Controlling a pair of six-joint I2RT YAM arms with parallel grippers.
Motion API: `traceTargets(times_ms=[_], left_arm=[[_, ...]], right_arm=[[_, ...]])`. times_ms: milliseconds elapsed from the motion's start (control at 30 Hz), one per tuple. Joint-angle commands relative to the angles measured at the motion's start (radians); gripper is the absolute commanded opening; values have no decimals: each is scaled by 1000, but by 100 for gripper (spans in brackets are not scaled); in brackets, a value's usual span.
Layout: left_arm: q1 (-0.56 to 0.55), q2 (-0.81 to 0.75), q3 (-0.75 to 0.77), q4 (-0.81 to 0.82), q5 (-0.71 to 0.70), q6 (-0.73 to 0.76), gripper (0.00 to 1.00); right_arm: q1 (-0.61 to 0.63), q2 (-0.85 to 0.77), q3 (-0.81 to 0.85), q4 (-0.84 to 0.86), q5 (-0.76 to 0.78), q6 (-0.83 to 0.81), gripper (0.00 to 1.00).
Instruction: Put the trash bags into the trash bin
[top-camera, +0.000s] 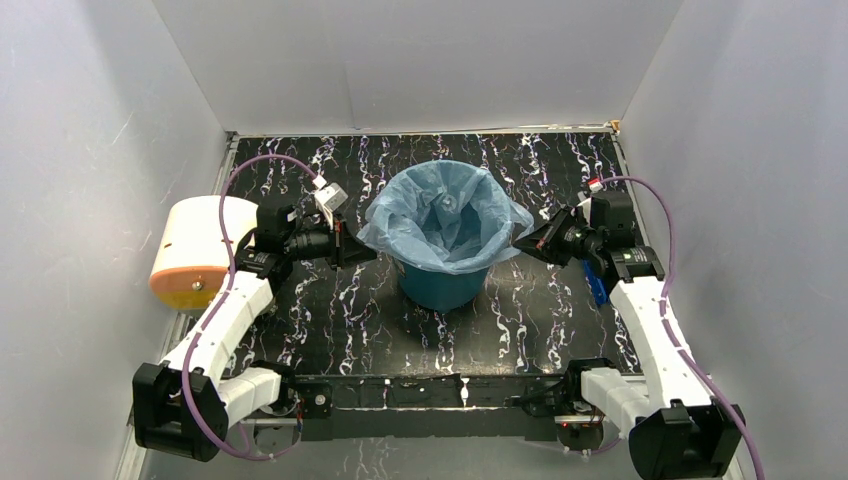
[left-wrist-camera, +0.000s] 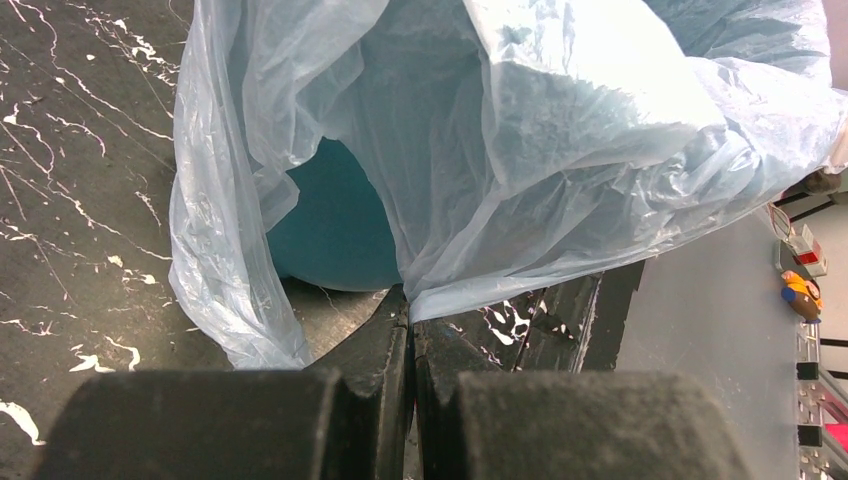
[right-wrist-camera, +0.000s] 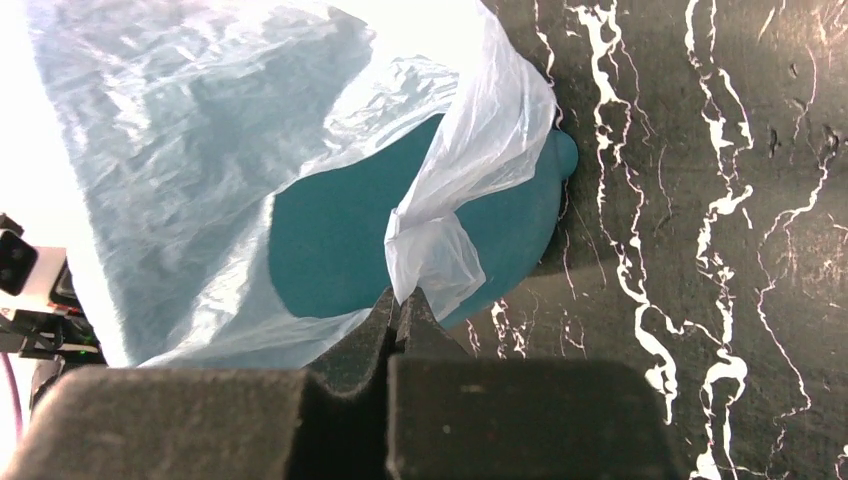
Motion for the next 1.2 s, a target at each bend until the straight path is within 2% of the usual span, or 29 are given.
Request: traceTargets(times_ms=[0, 100, 267, 467, 533, 567, 600, 667, 700, 767, 833, 1000, 1100, 1167], left_arm=[[4, 1, 22, -11, 19, 23, 0], [4, 2, 19, -11, 12, 23, 0], [4, -10, -16, 2, -29, 22, 0], [4, 4, -42, 44, -31, 2, 0], [4, 10, -46, 45, -31, -2, 0], [4, 10, -48, 44, -33, -4, 0], [4, 10, -51, 47, -34, -4, 0], [4, 10, -59, 53, -38, -6, 0], [4, 11, -66, 58, -42, -8, 0], [4, 23, -77, 64, -47, -9, 0], [4, 38, -86, 64, -45, -11, 0], [2, 62, -106, 73, -46, -22, 0], [1, 69, -108, 73, -53, -28, 0], [1, 63, -107, 73, -65, -41, 12]], right_arm=[[0, -51, -13, 100, -29, -43, 0], [-1, -51, -97, 168, -109, -50, 0], [0, -17, -246, 280, -97, -1, 0], [-1, -36, -422, 730, -52, 222, 0], [0, -57, -447, 803, -43, 253, 4], [-1, -63, -448, 824, -52, 252, 12], [-1, -67, -443, 829, -62, 242, 15], [-1, -65, -410, 767, -65, 191, 16], [-1, -53, -382, 678, -38, 162, 21], [-1, -19, -301, 446, 70, 105, 37], [-2, 16, -243, 315, 137, 43, 44], [-1, 45, -183, 228, 146, -33, 51], [-2, 28, -153, 201, 227, -71, 54], [-1, 18, -129, 197, 272, -103, 57]])
